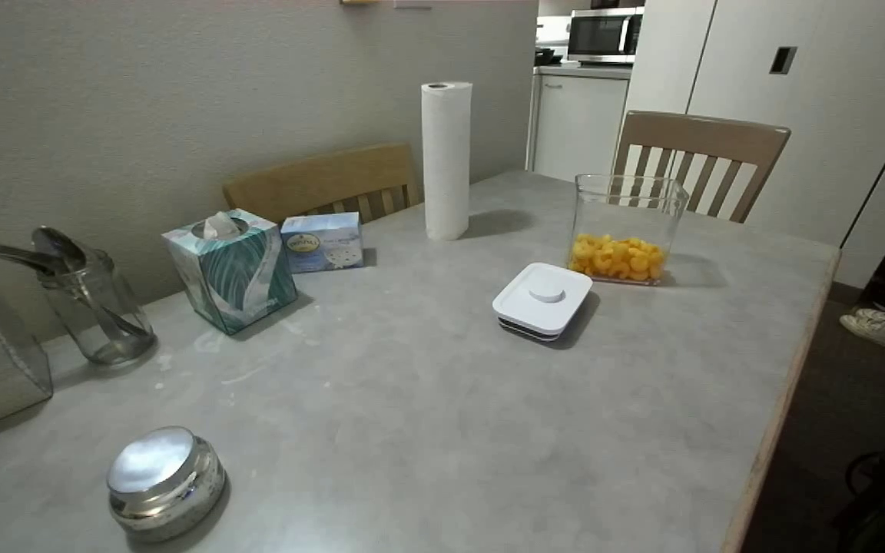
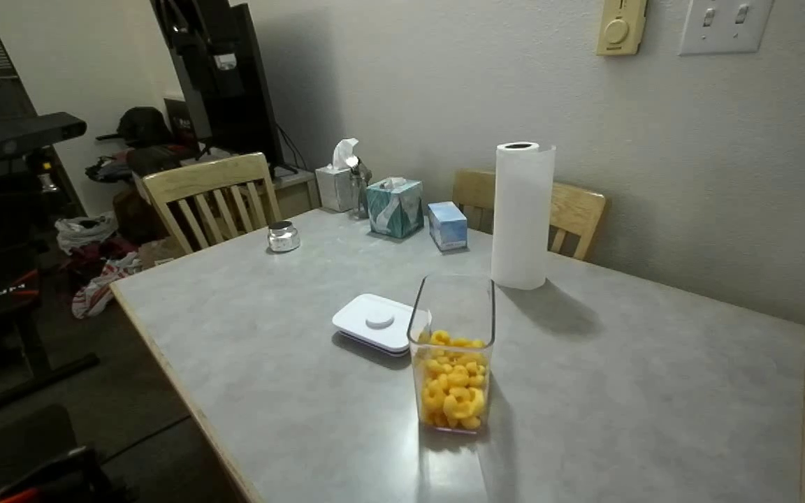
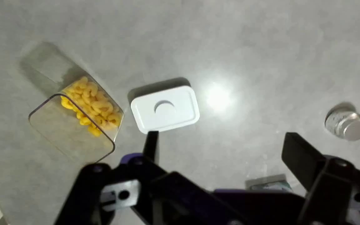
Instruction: Place the lid on the container and push the button
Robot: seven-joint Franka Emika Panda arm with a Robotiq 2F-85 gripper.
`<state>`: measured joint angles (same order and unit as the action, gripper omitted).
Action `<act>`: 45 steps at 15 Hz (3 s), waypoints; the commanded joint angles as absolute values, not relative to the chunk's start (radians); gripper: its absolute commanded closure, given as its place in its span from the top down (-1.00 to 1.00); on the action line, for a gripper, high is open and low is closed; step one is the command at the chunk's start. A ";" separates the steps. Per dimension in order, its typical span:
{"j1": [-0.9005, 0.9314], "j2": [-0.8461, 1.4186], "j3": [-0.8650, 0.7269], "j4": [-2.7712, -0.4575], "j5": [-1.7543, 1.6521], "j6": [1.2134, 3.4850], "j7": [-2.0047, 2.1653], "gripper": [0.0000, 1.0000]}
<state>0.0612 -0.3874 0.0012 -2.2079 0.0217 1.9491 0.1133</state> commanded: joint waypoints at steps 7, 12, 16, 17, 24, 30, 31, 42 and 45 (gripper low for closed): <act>-0.090 -0.252 0.100 -2.340 -0.169 2.510 0.647 1.00; -0.084 -0.231 0.090 -2.333 -0.203 2.514 0.719 1.00; -0.100 -0.213 0.101 -2.320 -0.228 2.488 0.772 1.00; -0.103 -0.191 0.099 -2.310 -0.230 2.477 0.792 1.00; -0.088 -0.008 0.047 -2.209 -0.236 2.412 0.884 1.00; -0.052 0.061 0.001 -2.179 -0.201 2.444 0.877 1.00; -0.047 0.081 -0.002 -2.164 -0.192 2.444 0.876 1.00; -0.008 0.263 -0.054 -2.102 -0.224 2.455 0.945 1.00; 0.006 0.336 -0.058 -2.070 -0.181 2.454 0.920 1.00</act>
